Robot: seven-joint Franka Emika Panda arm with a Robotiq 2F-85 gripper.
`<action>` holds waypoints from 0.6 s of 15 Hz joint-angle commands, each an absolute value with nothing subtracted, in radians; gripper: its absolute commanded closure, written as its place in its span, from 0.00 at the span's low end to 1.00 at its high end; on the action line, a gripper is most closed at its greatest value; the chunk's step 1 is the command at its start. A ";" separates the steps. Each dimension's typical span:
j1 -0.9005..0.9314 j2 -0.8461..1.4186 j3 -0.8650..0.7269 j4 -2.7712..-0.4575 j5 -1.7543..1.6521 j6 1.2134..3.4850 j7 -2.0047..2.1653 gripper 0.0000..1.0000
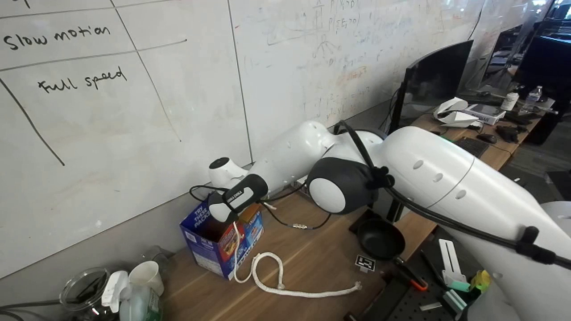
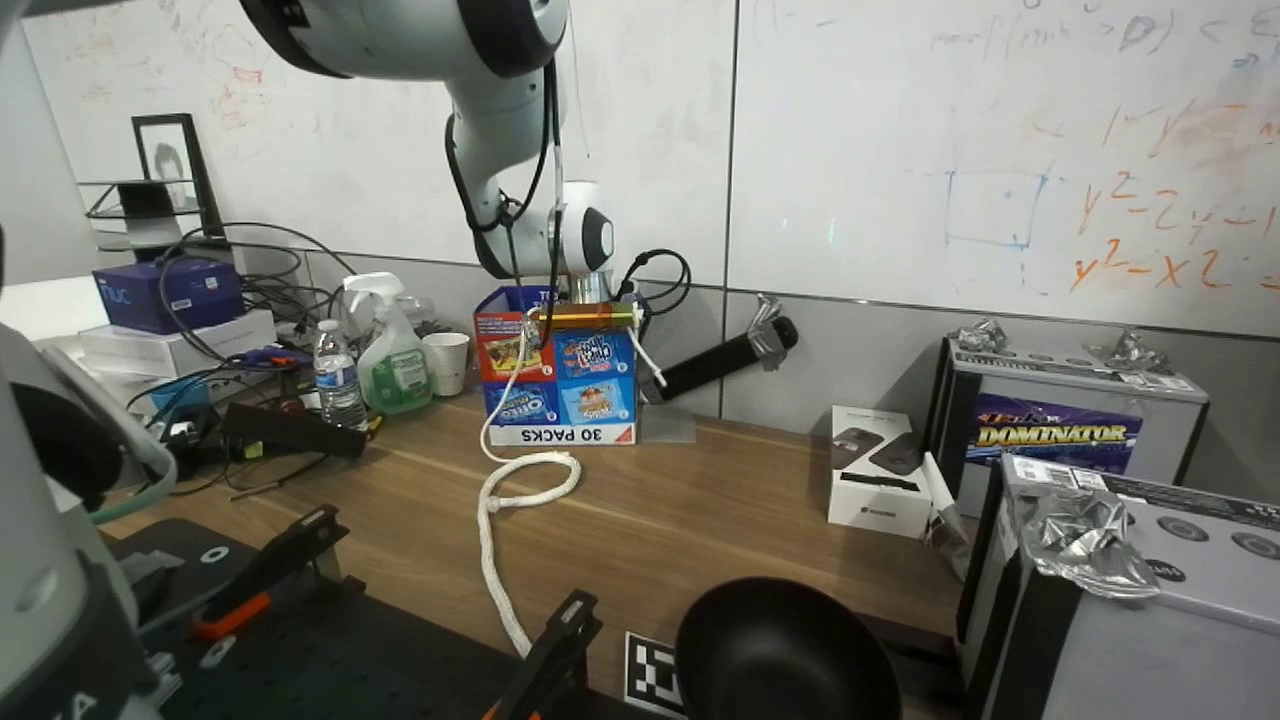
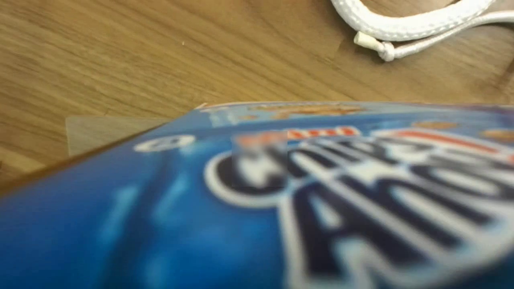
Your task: Put the white ropes inside the blue box
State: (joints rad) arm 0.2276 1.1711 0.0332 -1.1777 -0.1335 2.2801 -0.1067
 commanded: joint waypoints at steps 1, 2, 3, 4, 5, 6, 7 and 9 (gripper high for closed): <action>0.248 1.218 0.021 -1.073 -0.157 2.209 -0.082 0.93; 0.249 1.219 0.022 -1.061 -0.157 2.195 -0.083 0.94; 0.250 1.218 0.020 -1.055 -0.159 2.186 -0.082 0.94; 0.250 1.215 0.022 -1.046 -0.158 2.170 -0.083 0.94; 0.250 1.212 0.023 -1.042 -0.157 2.160 -0.082 0.94; 0.251 1.210 0.023 -1.033 -0.156 2.145 -0.081 0.94; 0.251 1.207 0.023 -1.029 -0.157 2.131 -0.081 0.94; 0.253 1.200 0.022 -1.019 -0.157 2.101 -0.077 0.95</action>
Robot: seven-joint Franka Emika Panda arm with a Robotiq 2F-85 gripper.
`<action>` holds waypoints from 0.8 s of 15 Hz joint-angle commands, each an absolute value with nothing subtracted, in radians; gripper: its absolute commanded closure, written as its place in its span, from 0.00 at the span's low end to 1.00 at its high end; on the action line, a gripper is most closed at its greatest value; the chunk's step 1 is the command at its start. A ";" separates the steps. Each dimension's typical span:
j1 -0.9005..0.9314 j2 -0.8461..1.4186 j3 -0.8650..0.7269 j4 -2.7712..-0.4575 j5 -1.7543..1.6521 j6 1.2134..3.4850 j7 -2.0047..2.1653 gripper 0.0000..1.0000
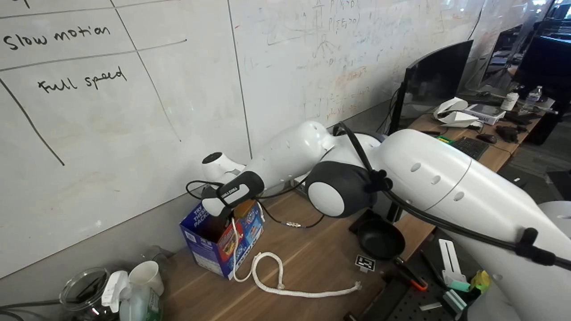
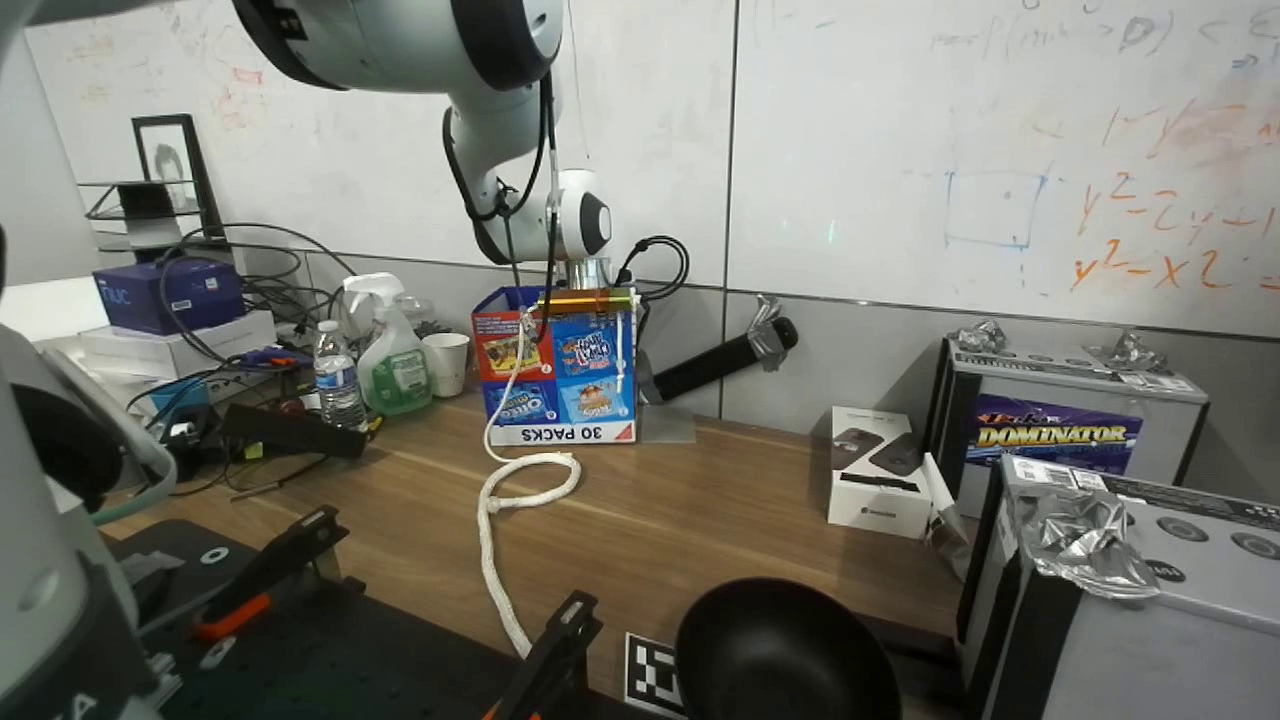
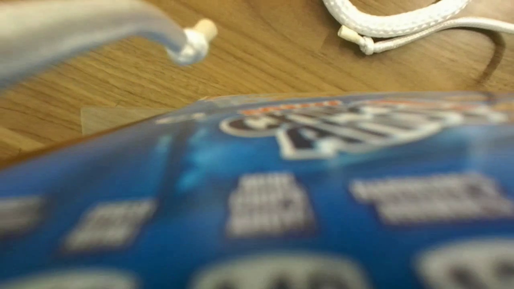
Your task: Put the white ropes inside the blue box
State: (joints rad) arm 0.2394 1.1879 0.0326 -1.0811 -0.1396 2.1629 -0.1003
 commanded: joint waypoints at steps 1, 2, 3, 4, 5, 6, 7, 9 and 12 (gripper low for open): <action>0.255 1.193 0.022 -1.015 -0.156 2.082 -0.073 0.67; 0.257 1.188 0.021 -1.011 -0.156 2.069 -0.069 0.65; 0.259 1.177 0.023 -1.011 -0.156 2.055 -0.068 0.60; 0.261 1.169 0.025 -1.011 -0.156 2.043 -0.067 0.51; 0.266 1.144 0.022 -1.030 -0.150 2.042 -0.070 0.44; 0.270 1.127 0.022 -1.038 -0.151 2.038 -0.069 0.37; 0.275 1.110 0.022 -1.047 -0.152 2.037 -0.068 0.28; 0.285 1.059 0.021 -1.078 -0.155 2.035 -0.065 0.13; 0.277 1.012 0.042 -1.083 -0.128 1.946 -0.086 0.00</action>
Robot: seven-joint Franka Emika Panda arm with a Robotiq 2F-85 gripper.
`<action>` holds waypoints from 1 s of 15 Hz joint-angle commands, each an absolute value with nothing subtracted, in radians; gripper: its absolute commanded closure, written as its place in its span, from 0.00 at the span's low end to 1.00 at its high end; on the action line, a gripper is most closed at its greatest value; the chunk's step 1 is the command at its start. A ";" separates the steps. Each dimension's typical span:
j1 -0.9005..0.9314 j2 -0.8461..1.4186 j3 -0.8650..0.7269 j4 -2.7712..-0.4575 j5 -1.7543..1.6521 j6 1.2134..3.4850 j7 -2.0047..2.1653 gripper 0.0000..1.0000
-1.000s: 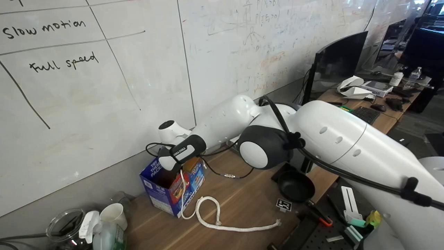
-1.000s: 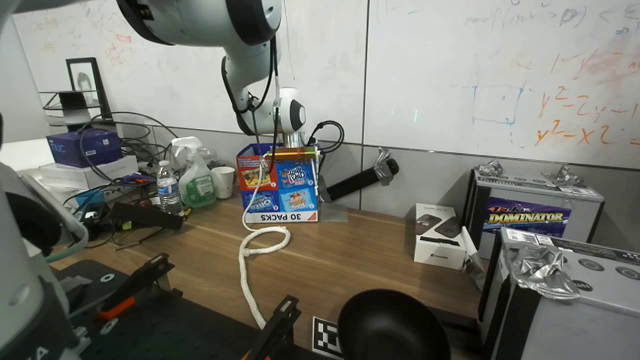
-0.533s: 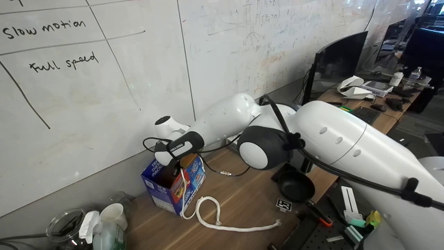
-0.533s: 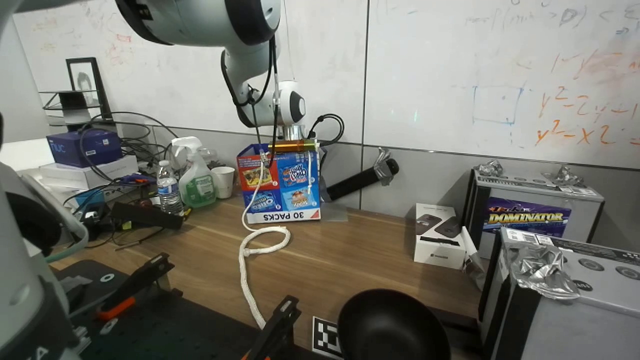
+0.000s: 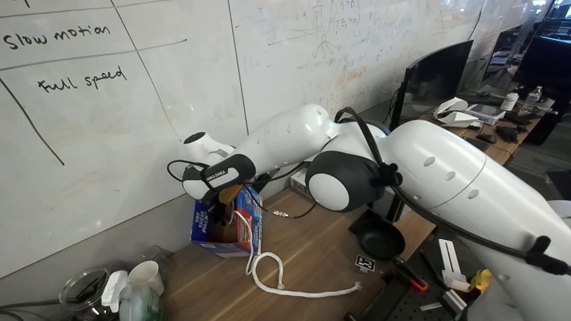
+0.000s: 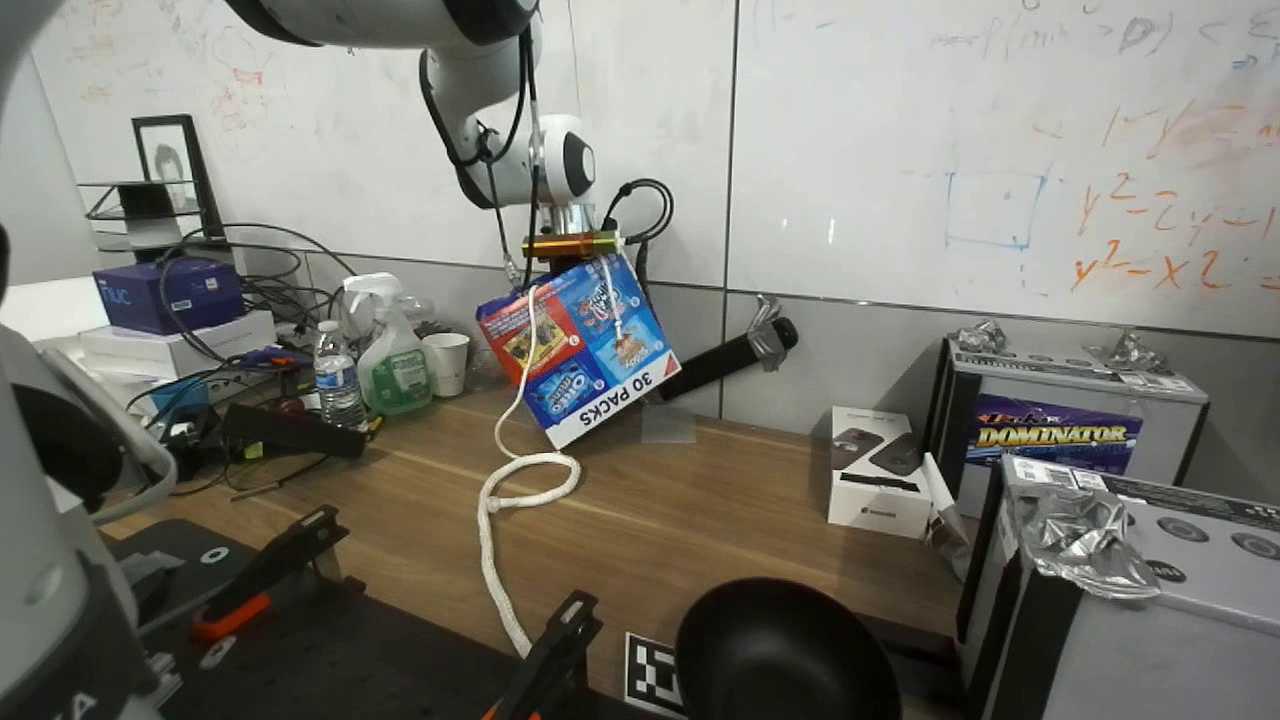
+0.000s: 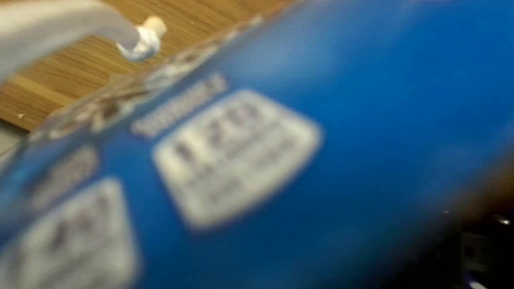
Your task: Put the white ropes inside the blue box
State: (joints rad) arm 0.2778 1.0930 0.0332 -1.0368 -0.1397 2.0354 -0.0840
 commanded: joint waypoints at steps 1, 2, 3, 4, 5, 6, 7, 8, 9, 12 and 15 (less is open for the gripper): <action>0.271 1.005 0.053 -1.071 -0.115 1.875 -0.096 0.00; 0.269 1.006 0.054 -1.055 -0.105 1.772 -0.090 0.00; 0.256 1.004 0.072 -1.052 -0.090 1.718 -0.129 0.00; 0.250 1.019 0.078 -1.030 -0.096 1.641 -0.114 0.00; 0.241 1.029 0.084 -1.018 -0.085 1.579 -0.121 0.00; 0.226 1.038 0.098 -1.009 -0.072 1.525 -0.148 0.00; 0.211 1.049 0.109 -0.999 -0.056 1.479 -0.168 0.00; 0.199 1.058 0.119 -0.984 -0.041 1.425 -0.183 0.00; 0.187 1.065 0.127 -0.972 -0.026 1.370 -0.195 0.00; 0.150 1.082 0.156 -0.926 0.042 1.224 -0.218 0.00; 0.134 1.045 0.164 -0.916 0.083 1.186 -0.202 0.00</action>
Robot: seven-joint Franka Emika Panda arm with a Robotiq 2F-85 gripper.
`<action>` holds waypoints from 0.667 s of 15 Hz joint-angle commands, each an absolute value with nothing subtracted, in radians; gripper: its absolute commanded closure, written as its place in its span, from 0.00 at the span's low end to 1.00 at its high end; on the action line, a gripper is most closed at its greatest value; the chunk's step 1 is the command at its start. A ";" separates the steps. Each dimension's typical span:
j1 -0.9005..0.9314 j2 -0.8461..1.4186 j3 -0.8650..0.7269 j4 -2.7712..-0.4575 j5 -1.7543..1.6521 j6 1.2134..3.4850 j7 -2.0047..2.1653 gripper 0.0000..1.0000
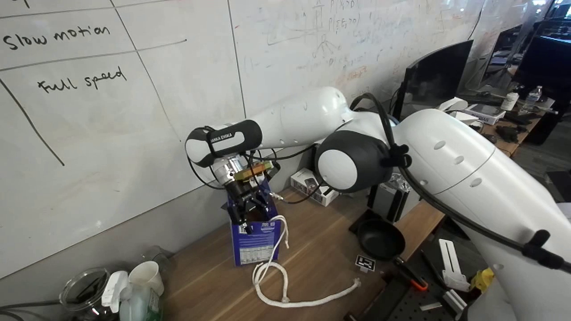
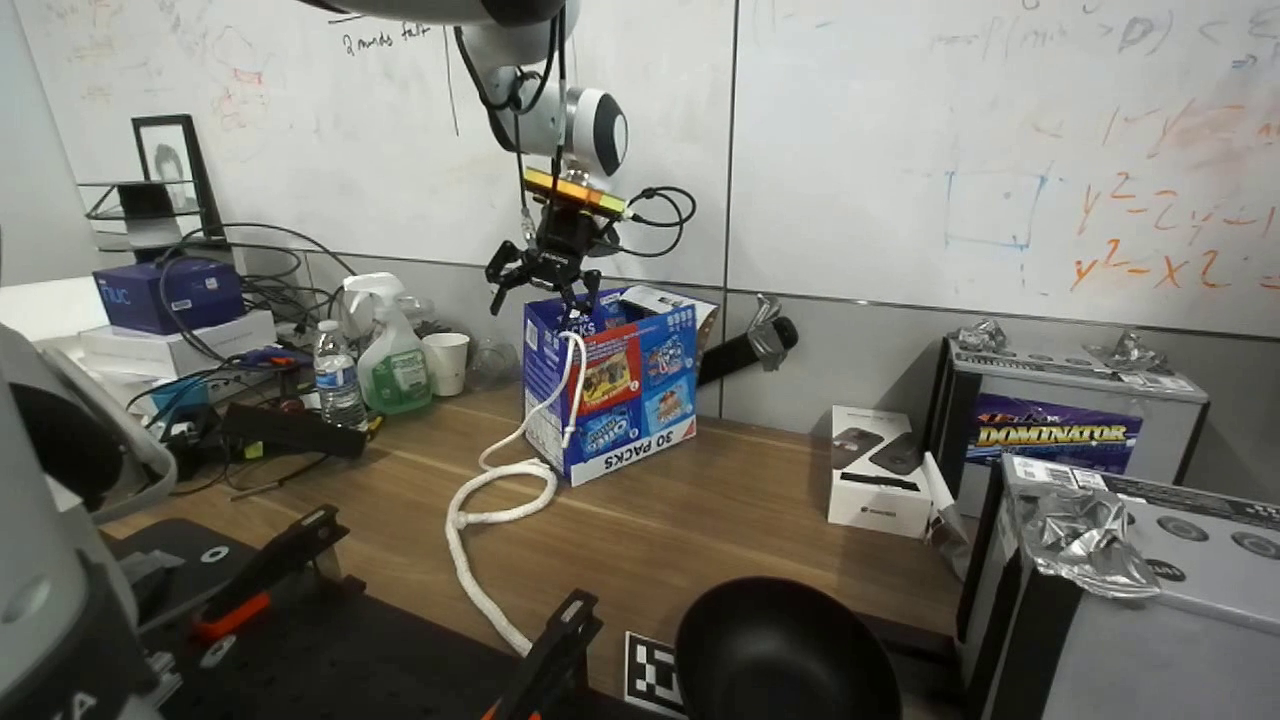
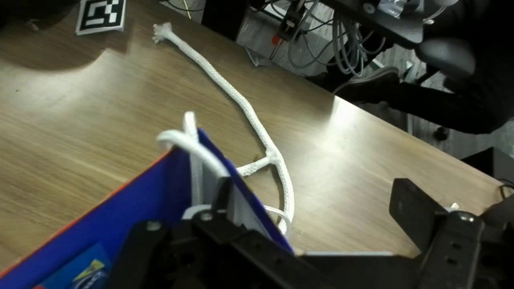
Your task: Put the white ropes inside the blue box
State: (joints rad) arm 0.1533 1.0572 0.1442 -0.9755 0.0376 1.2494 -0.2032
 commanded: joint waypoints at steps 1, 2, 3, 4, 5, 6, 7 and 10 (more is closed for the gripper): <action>0.128 1.020 0.167 -0.924 0.091 1.191 -0.197 0.00; 0.124 1.001 0.168 -0.927 0.098 1.197 -0.194 0.00; 0.120 0.974 0.167 -0.936 0.103 1.206 -0.189 0.00; 0.119 0.945 0.162 -0.952 0.097 1.215 -0.186 0.00; 0.116 0.909 0.157 -0.971 0.091 1.214 -0.184 0.00; 0.112 0.866 0.151 -1.003 0.082 1.222 -0.184 0.00; 0.106 0.830 0.147 -1.026 0.078 1.223 -0.185 0.00; 0.081 0.681 0.138 -1.164 0.063 1.273 -0.212 0.00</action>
State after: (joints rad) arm 0.1065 0.8534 0.1455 -0.9812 0.0733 1.2253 -0.1947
